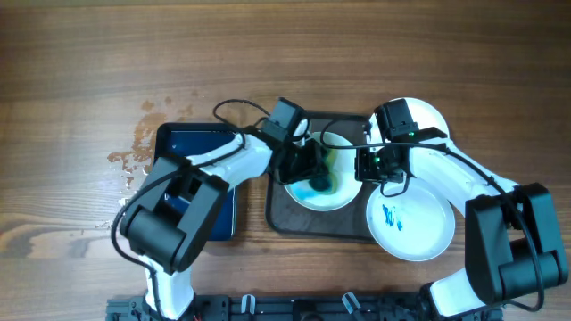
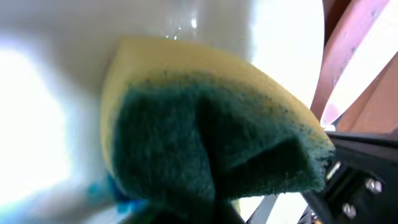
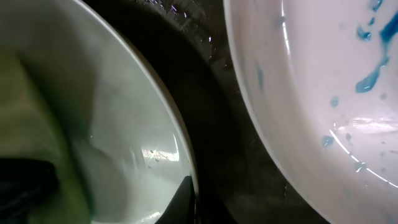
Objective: Clean dirty plates on tray and stack at the side
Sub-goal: 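Scrub the tilted white plate with the sponge in the left gripper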
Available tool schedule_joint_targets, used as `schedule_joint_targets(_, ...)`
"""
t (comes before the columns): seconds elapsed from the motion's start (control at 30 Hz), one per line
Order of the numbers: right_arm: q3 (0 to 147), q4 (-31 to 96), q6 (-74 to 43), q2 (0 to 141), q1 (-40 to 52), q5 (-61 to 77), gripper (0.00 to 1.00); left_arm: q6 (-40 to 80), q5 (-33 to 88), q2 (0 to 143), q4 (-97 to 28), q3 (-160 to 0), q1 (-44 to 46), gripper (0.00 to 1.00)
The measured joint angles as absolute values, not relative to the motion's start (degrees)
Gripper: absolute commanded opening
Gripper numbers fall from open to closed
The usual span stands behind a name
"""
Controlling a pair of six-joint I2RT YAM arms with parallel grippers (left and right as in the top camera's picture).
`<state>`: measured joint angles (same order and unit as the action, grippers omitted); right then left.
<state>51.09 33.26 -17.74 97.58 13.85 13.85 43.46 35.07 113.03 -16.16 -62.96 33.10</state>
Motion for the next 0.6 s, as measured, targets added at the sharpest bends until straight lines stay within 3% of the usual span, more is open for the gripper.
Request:
schedule_joint_targets(0.27, 51.1, 34.0, -18.0, 97.5, 13.7, 13.6, 0.05, 48.7, 38.0, 116.0, -18.1, -65.3, 32.3, 0.04)
schedule_joint_targets(0.43, 51.1, 34.1, -18.0, 97.5, 13.7, 13.7, 0.04, 44.6, 37.7, 115.5, -31.6, -66.7, 24.7, 0.04)
schedule_joint_targets(0.6, 51.1, 34.1, -18.0, 97.5, 13.7, 13.9, 0.04, 39.6, 35.7, 114.8, -33.3, -66.8, 24.6, 0.04)
